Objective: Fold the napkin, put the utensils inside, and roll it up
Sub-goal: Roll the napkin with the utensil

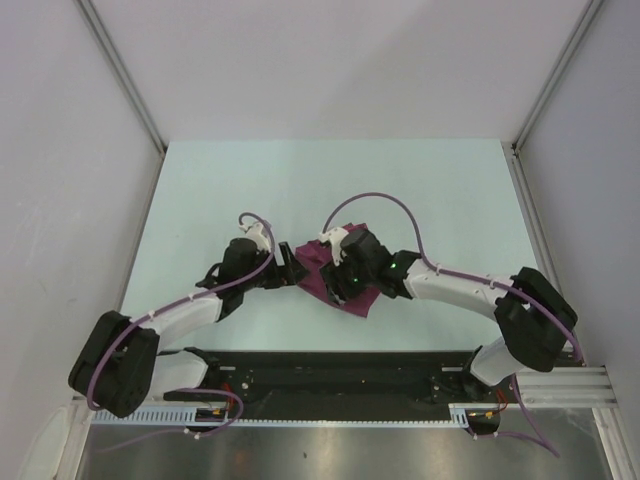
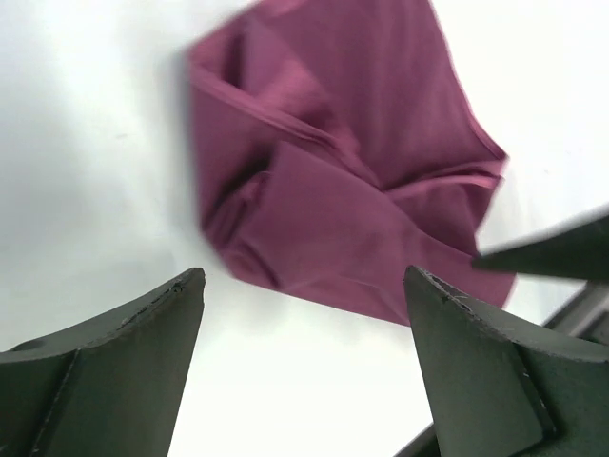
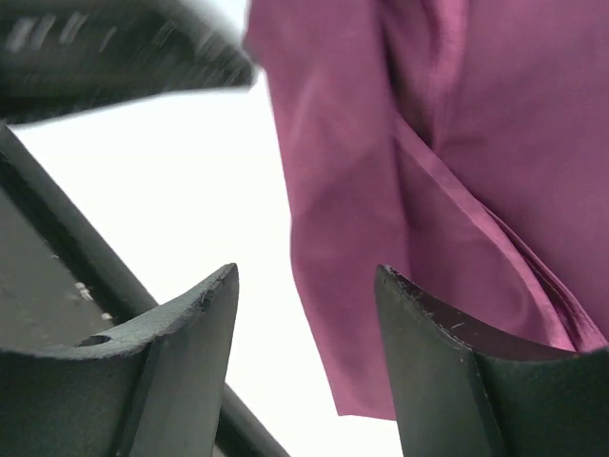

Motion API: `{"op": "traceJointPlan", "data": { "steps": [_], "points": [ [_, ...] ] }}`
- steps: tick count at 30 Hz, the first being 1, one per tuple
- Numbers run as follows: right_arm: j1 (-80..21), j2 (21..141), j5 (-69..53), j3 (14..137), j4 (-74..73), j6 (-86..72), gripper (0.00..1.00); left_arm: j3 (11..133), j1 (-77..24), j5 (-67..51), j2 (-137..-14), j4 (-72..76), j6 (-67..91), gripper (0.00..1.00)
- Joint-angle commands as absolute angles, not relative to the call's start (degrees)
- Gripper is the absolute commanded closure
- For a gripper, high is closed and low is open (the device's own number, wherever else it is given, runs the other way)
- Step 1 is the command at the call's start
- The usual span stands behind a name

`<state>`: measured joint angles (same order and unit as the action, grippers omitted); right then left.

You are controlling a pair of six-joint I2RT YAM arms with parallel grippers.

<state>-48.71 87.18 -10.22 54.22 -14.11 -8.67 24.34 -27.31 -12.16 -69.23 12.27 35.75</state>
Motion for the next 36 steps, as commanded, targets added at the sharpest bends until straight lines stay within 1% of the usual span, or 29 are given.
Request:
{"op": "traceJointPlan", "data": {
  "steps": [1, 3, 6, 14, 19, 24, 25, 26, 27, 28, 30, 31, 36],
  "points": [
    [-54.83, 85.96, 3.5, 53.26, -9.32, -3.62, 0.36, 24.79, -23.83, -12.39, -68.03, 9.32, 33.05, 0.1],
    [-58.25, 87.18, 8.41, 53.17, -8.44, -1.94, 0.35, 24.61, -22.5, -13.18, -67.59, 9.49, 33.05, 0.1],
    [-60.73, 90.16, 12.12, 53.26, -6.51, -0.09, 0.32, 24.43, -21.45, -13.44, -66.8, 9.14, 32.96, 0.09],
    [-60.3, 96.41, 12.31, 55.02, -4.48, 4.65, 0.31, 23.82, -19.95, -13.53, -64.34, 8.09, 32.87, 0.09],
    [-58.28, 98.43, 7.75, 56.51, -4.39, 6.06, 0.31, 23.56, -19.07, -13.71, -63.37, 7.65, 32.87, 0.09],
    [-56.08, 100.72, -1.39, 58.62, -8.68, 6.5, 0.35, 23.29, -18.81, -13.97, -63.19, 7.73, 32.96, 0.09],
    [-55.81, 101.07, -2.54, 59.41, -9.57, 6.59, 0.37, 23.2, -18.72, -14.06, -63.28, 7.82, 32.96, 0.09],
    [-55.55, 102.03, -5.33, 59.68, -10.45, 6.59, 0.43, 23.2, -18.72, -14.06, -63.19, 7.91, 32.96, 0.09],
    [-55.37, 102.48, -6.67, 60.03, -12.29, 6.59, 0.47, 23.12, -18.72, -14.32, -63.19, 7.91, 32.87, 0.09],
    [-55.2, 102.92, -7.98, 60.81, -13.17, 6.42, 0.56, 23.12, -18.72, -14.41, -63.37, 8.0, 32.87, 0.09],
    [-54.76, 104.23, -12.11, 61.61, -15.8, 6.24, 0.64, 22.94, -18.72, -14.76, -63.63, 7.91, 32.78, 0.09],
    [-54.67, 104.59, -15.17, 62.22, -16.6, 5.81, 0.7, 22.94, -18.72, -14.85, -63.81, 8.0, 32.61, 0.09],
    [-53.35, 106.08, -24.42, 63.89, -19.68, 4.48, 0.84, 21.71, -18.72, -16.25, -63.81, 9.22, 32.87, 0.09]
  ]
}}
